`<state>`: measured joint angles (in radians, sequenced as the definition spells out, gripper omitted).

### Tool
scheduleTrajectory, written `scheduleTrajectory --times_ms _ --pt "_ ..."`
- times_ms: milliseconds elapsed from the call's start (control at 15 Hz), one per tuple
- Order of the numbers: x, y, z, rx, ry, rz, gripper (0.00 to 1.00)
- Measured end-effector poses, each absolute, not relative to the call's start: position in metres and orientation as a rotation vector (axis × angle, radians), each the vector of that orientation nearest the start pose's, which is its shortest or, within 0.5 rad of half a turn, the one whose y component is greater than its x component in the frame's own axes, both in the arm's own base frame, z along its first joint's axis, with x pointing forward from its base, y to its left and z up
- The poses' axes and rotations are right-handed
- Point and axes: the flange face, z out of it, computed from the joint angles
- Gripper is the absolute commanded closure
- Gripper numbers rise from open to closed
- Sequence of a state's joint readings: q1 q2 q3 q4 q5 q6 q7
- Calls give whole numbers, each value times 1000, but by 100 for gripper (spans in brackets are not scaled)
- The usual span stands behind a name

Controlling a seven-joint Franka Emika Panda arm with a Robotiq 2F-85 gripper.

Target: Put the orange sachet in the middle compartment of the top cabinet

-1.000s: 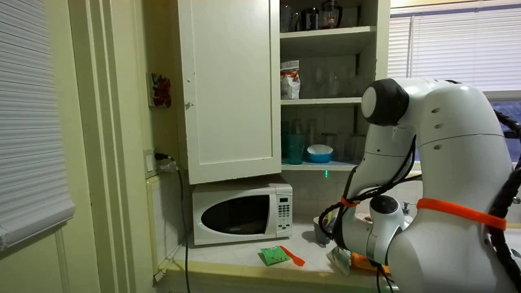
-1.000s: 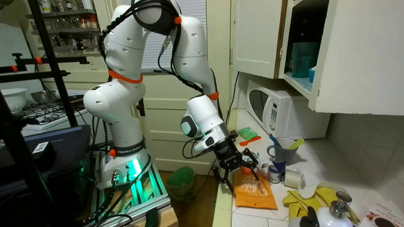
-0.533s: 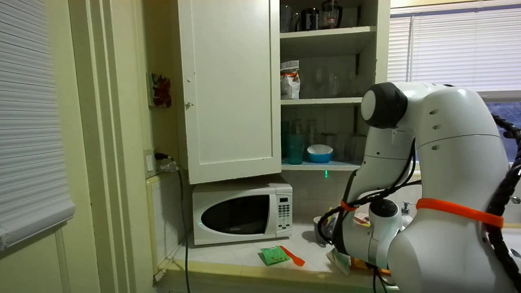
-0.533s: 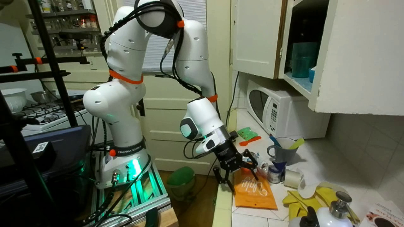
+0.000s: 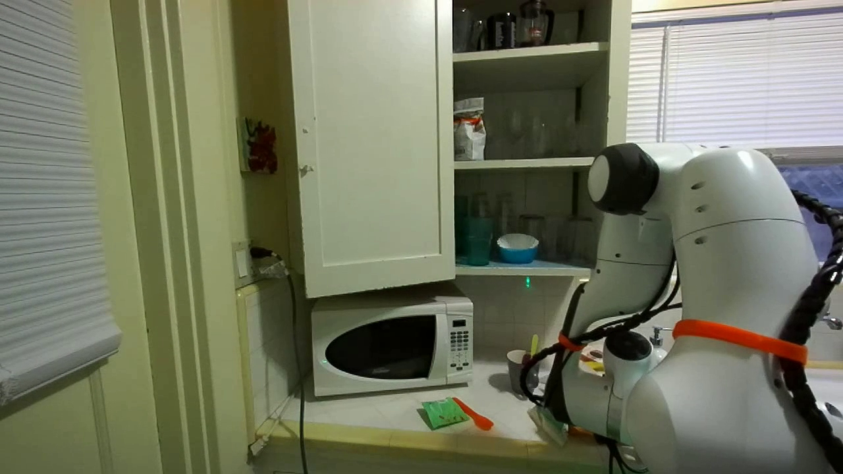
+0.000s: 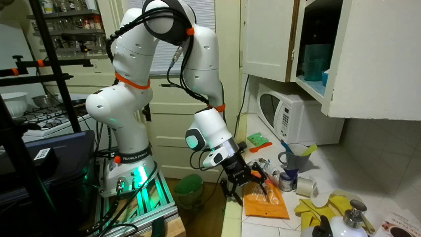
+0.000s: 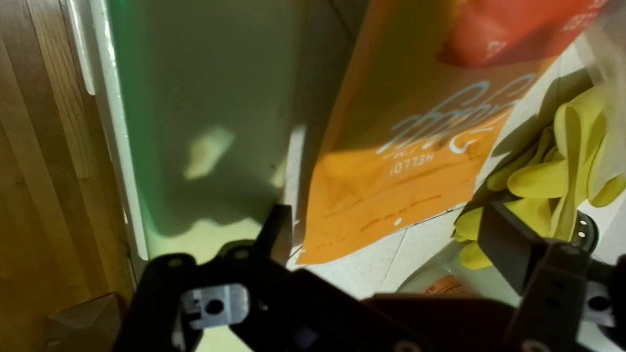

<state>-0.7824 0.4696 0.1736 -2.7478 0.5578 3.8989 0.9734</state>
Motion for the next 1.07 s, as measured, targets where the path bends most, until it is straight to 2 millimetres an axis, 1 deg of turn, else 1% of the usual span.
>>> scheduleTrajectory --times_ms 467,733,867,1067 --pt "272 -288 155 -1359 2662 -1051 0" --pt "271 -292 152 -1348 2654 -1043 0" --pt "272 -293 152 -1352 2631 -1034 0" --pt "280 -293 153 -1400 2539 -1009 0"
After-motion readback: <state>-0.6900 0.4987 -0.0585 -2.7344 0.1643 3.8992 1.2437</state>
